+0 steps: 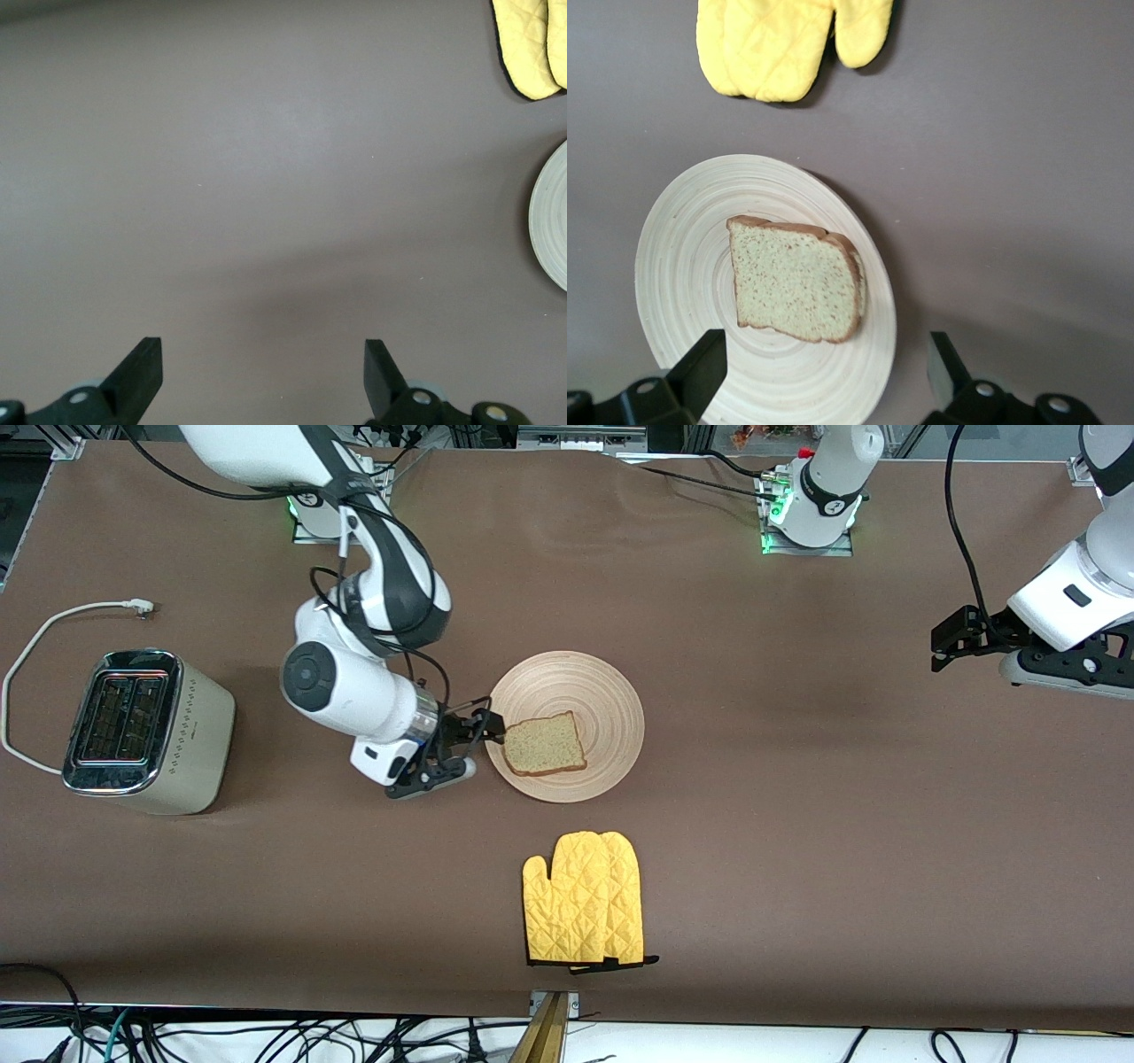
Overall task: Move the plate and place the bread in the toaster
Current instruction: 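Lower the open right gripper around the bread slice on the plate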
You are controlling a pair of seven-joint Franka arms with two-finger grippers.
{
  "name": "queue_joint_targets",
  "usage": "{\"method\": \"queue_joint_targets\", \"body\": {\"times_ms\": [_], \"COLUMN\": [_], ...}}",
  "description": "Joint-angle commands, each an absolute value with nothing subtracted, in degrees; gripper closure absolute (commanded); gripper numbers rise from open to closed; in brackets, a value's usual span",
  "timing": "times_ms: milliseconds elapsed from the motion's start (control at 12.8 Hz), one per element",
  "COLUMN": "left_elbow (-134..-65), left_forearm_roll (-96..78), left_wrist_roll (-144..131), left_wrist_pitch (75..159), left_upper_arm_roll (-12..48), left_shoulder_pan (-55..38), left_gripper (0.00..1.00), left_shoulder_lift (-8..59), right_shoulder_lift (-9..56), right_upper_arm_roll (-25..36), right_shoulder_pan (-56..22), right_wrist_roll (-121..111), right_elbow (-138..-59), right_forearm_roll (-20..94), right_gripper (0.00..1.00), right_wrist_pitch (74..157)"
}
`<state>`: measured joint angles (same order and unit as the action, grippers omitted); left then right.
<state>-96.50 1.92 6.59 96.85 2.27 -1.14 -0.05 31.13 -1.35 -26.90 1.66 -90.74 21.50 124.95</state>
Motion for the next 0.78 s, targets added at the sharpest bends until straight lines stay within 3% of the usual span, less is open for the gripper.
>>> {"method": "queue_joint_targets", "body": {"times_ms": [0,705], "left_elbow": [-97.03,-96.77], "left_forearm_roll": [0.53,0.53], "left_wrist_roll": [5.8,6.42], "left_wrist_pitch": [97.65,97.03], "left_upper_arm_roll": [2.37,2.46], "left_shoulder_pan": [-1.06,0.26], "left_gripper": [0.0,0.0], "left_shoulder_lift": [-1.06,-0.53], "right_shoulder_lift": [33.83,40.42], "right_upper_arm_roll": [-0.97,-2.29], "right_shoulder_pan": [-28.29,-30.41], "right_wrist_roll": [1.67,1.5], "right_elbow": [-89.91,-89.91], "right_forearm_roll": [22.5,22.5], "right_gripper": [0.0,0.0], "right_wrist_pitch": [126.21,133.58]}}
